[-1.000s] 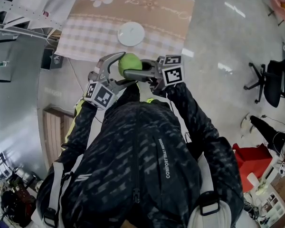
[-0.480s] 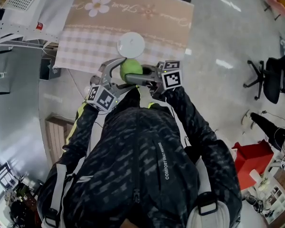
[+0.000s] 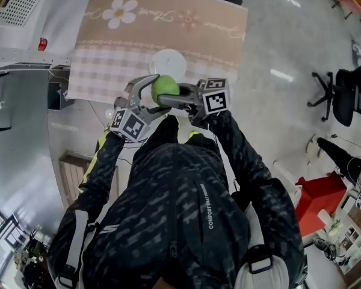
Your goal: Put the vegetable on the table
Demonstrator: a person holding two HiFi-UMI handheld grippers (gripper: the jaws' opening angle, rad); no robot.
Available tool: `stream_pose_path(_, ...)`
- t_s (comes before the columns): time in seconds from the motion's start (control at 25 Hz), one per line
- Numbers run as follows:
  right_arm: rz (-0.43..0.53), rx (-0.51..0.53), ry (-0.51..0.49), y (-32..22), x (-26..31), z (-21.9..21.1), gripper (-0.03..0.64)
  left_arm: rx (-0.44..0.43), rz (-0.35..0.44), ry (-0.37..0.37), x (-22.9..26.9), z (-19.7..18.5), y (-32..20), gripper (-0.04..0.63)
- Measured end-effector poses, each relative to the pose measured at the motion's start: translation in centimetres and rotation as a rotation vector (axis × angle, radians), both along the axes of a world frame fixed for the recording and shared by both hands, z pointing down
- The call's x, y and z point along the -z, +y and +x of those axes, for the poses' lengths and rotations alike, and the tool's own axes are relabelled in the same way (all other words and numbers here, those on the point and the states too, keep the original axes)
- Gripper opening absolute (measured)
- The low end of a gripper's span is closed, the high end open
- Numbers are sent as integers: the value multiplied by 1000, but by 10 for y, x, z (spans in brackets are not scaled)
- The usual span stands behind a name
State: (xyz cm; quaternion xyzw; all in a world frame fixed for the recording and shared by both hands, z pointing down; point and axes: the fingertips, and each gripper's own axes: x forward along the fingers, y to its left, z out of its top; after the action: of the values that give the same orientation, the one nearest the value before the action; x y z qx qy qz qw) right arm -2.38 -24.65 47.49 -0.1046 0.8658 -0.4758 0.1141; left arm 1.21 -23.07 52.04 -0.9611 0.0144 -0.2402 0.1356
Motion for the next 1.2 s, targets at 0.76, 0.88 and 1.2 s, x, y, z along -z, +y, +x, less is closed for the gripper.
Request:
stream_pose_path(0.76, -56, -22, 79, -43, -57, -3, 157, -30, -64, -5, -49, -1, -43, 465)
stream_pose_path(0.88, -51, -20, 109, -45, -66, -3, 158, -37, -68, -9, -57, -1, -45, 465)
stream_pose_path(1.2, -88, -28, 171, -47, -90, 3, 176, -50, -81, -27, -78, 3, -49, 462)
